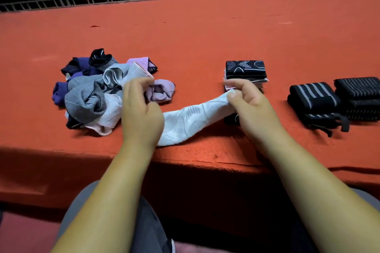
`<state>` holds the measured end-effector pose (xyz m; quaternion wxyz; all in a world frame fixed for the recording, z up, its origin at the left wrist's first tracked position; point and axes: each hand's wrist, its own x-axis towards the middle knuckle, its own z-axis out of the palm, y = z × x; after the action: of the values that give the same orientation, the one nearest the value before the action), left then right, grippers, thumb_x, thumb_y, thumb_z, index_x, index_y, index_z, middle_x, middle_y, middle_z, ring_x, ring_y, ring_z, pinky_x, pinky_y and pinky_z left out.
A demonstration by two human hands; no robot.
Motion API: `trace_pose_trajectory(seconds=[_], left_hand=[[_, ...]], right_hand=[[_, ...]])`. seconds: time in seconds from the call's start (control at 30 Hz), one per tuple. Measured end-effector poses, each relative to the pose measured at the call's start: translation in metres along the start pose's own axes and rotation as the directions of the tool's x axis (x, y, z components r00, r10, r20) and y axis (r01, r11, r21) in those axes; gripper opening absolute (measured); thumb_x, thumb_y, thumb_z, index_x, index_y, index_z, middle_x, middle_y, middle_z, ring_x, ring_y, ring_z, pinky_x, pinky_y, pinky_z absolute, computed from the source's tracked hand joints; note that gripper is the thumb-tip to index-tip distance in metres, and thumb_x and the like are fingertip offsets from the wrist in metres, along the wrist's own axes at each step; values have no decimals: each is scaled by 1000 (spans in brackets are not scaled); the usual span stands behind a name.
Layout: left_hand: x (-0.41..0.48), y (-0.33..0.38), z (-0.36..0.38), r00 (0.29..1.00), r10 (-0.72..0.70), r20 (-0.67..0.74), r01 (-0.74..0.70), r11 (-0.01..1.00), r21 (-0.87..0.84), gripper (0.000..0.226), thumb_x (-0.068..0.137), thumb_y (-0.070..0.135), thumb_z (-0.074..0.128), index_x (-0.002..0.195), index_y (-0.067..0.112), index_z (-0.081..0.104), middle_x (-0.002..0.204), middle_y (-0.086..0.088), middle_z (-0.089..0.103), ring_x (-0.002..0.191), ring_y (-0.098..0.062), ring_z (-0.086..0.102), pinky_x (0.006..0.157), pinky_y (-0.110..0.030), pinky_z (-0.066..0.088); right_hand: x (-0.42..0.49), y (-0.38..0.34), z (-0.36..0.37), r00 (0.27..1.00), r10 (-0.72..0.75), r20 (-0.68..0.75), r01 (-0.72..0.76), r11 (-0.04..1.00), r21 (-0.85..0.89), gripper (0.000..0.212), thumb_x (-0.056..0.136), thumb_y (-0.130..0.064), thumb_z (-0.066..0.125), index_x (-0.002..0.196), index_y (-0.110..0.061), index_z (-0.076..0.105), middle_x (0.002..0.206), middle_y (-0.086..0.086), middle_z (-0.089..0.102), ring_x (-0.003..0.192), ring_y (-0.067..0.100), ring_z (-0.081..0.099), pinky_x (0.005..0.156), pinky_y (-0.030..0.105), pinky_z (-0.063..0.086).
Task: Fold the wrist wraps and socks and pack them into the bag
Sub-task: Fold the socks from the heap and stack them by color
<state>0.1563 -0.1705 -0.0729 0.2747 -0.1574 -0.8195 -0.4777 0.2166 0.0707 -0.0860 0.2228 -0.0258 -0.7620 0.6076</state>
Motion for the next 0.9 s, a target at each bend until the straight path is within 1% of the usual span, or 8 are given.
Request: trace_pose_trajectory(seconds=[0.17,0.23,0.3,0.43,0.5,0.67,0.8,0.9], left_hand=[[-18,20,19,837,143,528,-213,974,74,54,91,50,63,141,30,56,137,15,62,128,-9,56,111,-37,44],[-19,19,28,830,165,533,-263,958,112,48,88,49,65,133,32,59,125,15,65,115,-15,59,100,-45,49],[-15,18,31,862,202,465,-277,956,99,33,86,27,65,119,29,66,111,14,68,103,-15,61,91,-44,50],[-7,19,27,946,43,321,-30,998,-46,22,91,9,66,102,27,74,92,18,73,86,2,63,80,-23,49],[-1,17,25,949,-37,312,110,969,-221,14,96,15,68,102,26,75,92,17,74,86,-1,65,84,-29,52],[7,26,19,915,-137,379,363,690,-626,20,103,11,65,119,2,71,108,-16,76,99,-27,70,92,-43,57],[4,39,14,817,-206,538,572,399,-717,37,105,15,61,134,-7,61,132,-40,62,127,-58,58,111,-70,45],[3,43,14,789,-263,555,606,486,-630,24,108,17,57,102,10,80,102,-20,77,94,-32,75,86,-43,61]], right_hand=[[-8,-7,9,989,-106,101,105,994,11,32,108,-20,55,134,-38,62,87,-7,65,89,10,62,92,41,51],[-11,-11,10,984,-133,116,133,991,4,34,107,-19,57,136,-37,61,93,-6,71,92,10,64,93,43,52],[-14,-15,10,978,-174,115,179,983,-35,36,105,-20,59,137,-37,61,99,-8,74,96,11,66,92,43,53],[-16,-17,10,971,-236,-44,232,970,-77,42,97,-20,59,137,-31,62,120,-11,68,109,18,64,99,41,53],[-11,-13,9,977,-180,-117,172,982,-75,49,90,-19,58,138,-30,62,128,-6,64,113,17,63,103,39,52],[-9,-17,6,998,-50,37,47,997,63,45,96,-13,61,139,-25,67,134,-12,71,125,5,63,105,25,49],[-17,-31,8,992,-107,73,90,976,196,24,108,-12,58,123,-14,76,116,9,78,106,10,68,95,21,51],[-18,-38,10,992,-115,45,103,972,210,22,109,-17,58,119,-10,75,109,12,77,99,10,65,88,21,51]])
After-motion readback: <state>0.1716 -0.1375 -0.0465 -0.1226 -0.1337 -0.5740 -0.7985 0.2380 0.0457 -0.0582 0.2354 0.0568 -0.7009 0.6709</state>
